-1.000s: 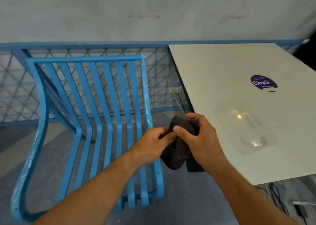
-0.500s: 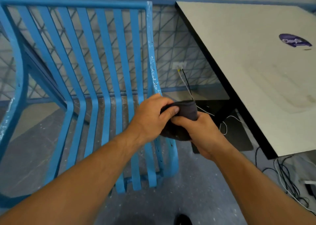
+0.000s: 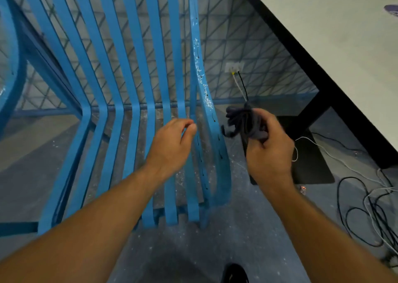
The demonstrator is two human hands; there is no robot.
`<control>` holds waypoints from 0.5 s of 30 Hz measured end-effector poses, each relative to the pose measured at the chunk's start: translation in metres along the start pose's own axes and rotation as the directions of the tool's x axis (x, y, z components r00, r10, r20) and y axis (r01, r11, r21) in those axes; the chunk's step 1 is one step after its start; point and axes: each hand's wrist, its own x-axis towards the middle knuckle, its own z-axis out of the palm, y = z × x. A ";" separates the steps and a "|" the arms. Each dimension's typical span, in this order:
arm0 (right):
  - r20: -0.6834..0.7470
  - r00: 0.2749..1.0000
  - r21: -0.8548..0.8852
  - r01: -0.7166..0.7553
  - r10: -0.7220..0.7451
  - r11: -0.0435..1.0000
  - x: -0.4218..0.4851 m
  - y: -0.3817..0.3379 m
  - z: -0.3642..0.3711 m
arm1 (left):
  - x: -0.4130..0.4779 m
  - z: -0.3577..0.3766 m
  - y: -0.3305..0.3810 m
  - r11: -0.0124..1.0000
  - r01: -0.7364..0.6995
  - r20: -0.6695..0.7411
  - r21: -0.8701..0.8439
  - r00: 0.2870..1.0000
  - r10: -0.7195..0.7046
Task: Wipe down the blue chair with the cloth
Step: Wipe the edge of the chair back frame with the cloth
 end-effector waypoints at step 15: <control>0.271 0.951 -0.285 0.227 -0.149 0.931 -0.087 0.047 0.038 | -0.015 0.026 0.030 0.311 0.735 0.555 -0.603 0.666 -0.499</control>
